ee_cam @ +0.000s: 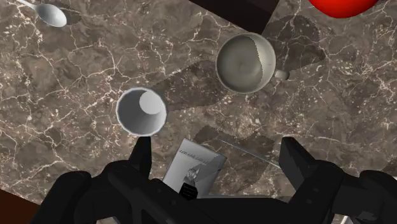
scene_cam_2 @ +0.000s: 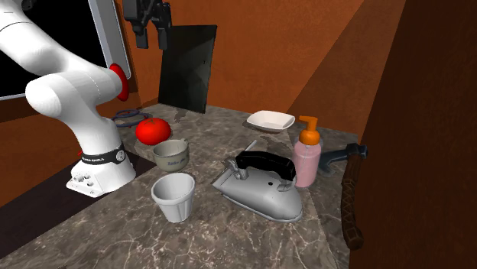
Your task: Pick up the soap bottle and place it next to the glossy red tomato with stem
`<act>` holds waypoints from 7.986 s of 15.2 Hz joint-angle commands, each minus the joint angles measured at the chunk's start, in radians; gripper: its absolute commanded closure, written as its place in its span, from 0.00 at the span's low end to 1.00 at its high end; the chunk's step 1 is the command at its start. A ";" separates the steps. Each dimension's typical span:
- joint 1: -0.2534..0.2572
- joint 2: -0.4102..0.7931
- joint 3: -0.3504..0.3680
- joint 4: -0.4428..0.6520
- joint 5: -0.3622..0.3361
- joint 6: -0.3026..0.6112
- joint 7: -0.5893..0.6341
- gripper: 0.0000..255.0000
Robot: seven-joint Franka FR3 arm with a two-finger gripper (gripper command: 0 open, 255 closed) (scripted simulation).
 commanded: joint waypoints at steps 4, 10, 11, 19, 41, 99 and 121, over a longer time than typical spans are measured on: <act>0.007 0.093 0.007 0.013 0.015 0.084 0.020 0.00; 0.020 0.295 0.019 0.076 0.041 0.232 0.054 0.00; 0.022 0.330 0.021 0.092 0.045 0.254 0.059 0.00; 0.036 0.618 0.035 0.260 0.071 0.388 0.091 0.00; 0.056 1.192 0.053 0.724 0.099 0.525 0.134 0.00; 0.105 0.911 0.081 0.805 0.099 0.163 0.210 1.00; 0.254 0.273 0.265 0.262 0.215 0.080 0.517 1.00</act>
